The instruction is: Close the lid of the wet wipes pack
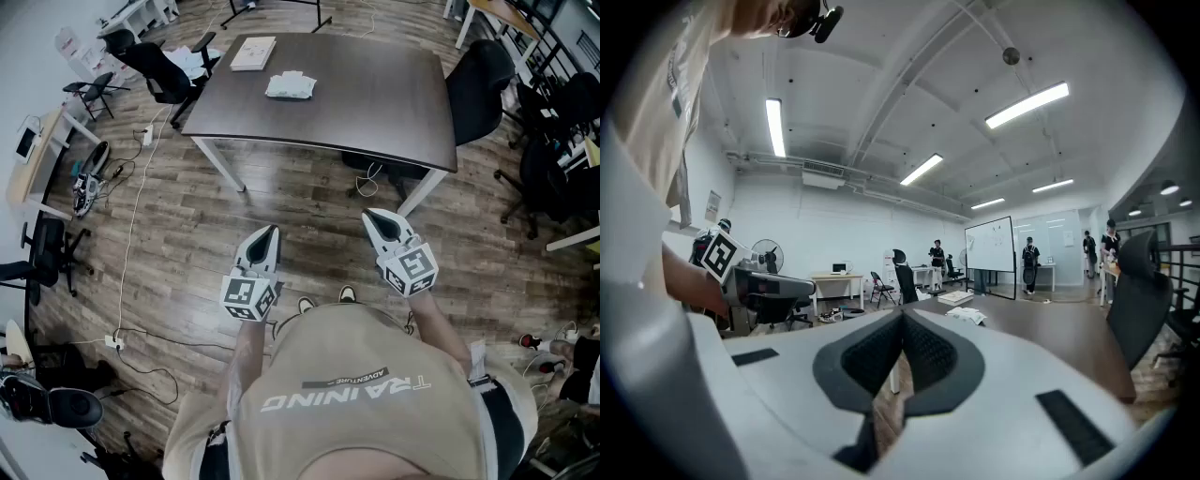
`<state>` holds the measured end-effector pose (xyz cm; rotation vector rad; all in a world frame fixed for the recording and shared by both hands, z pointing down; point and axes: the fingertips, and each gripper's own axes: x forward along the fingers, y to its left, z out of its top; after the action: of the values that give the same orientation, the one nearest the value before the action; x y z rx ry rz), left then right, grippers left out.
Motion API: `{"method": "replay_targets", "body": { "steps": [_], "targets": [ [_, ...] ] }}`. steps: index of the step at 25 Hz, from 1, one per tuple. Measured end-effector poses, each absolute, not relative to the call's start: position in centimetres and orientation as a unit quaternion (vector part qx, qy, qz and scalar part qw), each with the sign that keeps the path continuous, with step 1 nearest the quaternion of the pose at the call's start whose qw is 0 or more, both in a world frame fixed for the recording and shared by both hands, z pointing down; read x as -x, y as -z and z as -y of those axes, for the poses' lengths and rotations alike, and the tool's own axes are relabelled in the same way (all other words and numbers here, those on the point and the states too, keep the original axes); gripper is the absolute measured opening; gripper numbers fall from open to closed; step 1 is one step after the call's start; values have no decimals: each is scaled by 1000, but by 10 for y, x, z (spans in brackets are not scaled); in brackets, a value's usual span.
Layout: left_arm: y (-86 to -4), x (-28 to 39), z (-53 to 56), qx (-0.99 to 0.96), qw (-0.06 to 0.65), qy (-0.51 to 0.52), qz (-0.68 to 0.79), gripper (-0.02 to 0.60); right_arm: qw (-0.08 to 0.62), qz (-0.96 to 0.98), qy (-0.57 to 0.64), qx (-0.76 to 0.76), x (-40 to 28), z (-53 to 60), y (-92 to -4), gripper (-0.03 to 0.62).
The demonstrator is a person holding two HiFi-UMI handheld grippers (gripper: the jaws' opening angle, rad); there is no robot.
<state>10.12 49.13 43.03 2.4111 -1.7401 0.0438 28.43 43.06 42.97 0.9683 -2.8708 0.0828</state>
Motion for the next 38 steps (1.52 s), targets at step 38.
{"method": "replay_targets", "body": {
  "steps": [38],
  "targets": [
    [-457, -107, -376, -778, 119, -15, 617, 11, 71, 963, -47, -257, -271, -302, -471, 14]
  ]
}}
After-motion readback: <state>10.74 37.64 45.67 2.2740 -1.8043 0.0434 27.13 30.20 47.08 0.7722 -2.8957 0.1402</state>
